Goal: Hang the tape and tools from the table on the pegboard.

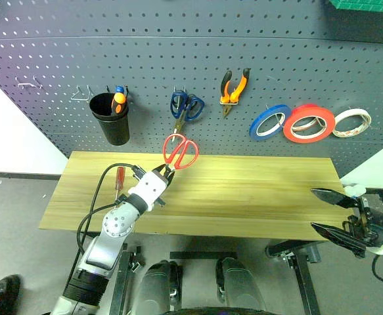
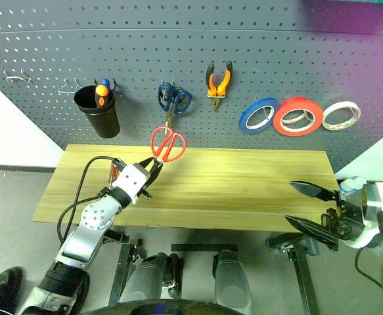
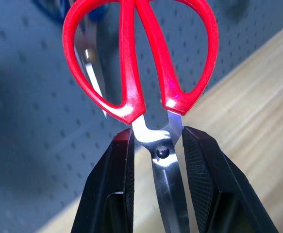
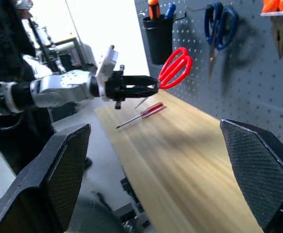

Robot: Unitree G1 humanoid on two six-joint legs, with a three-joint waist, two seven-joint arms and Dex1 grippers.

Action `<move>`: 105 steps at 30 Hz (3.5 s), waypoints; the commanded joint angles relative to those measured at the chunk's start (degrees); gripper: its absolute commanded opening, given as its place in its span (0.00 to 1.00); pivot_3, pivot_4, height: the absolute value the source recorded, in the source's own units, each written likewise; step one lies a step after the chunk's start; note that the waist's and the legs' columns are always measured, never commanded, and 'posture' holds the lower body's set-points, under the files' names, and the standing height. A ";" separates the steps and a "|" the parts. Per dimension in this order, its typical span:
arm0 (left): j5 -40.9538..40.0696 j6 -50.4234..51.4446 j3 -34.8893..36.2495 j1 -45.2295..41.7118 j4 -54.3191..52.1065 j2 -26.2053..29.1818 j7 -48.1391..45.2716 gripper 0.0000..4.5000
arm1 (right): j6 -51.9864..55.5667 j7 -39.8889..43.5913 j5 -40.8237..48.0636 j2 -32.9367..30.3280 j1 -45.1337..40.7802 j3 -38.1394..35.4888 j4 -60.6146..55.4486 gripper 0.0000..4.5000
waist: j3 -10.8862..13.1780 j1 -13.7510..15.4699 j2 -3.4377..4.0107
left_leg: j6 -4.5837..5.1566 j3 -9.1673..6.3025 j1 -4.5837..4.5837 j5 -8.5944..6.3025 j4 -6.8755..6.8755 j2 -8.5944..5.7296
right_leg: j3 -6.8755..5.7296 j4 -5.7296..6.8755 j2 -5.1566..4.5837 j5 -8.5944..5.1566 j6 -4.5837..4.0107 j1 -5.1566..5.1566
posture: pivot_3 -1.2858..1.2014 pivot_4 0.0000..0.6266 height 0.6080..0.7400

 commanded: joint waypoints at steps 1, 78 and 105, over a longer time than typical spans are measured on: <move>1.17 -5.24 0.92 -0.89 -1.25 0.56 0.48 0.24 | 3.73 -5.87 3.50 0.28 -0.62 -0.98 -7.07 1.00 | -0.05 0.06 -0.02 | 0.01 0.00 0.00 0.00 0.00 0.01 | 0.00 0.00 0.01 0.01 0.02 0.00 | 0.43 0.16 1.00; -2.72 -10.21 4.23 -21.78 28.38 -8.79 -0.66 0.99 | 5.26 -7.95 8.56 9.15 6.27 -2.77 -8.30 1.00 | -2.29 -0.18 -0.25 | 0.13 0.12 0.51 -0.06 0.09 0.07 | 0.04 -0.07 0.25 0.03 0.07 0.56 | 0.42 0.16 1.00; -7.86 8.43 10.97 0.13 3.37 -2.13 -2.66 0.99 | -9.08 1.50 -5.87 9.87 6.29 7.84 -4.16 1.00 | -2.36 0.33 -0.29 | -0.02 0.11 0.61 -0.17 0.04 0.06 | 0.04 -0.10 0.03 0.02 0.05 0.61 | 0.47 0.14 1.00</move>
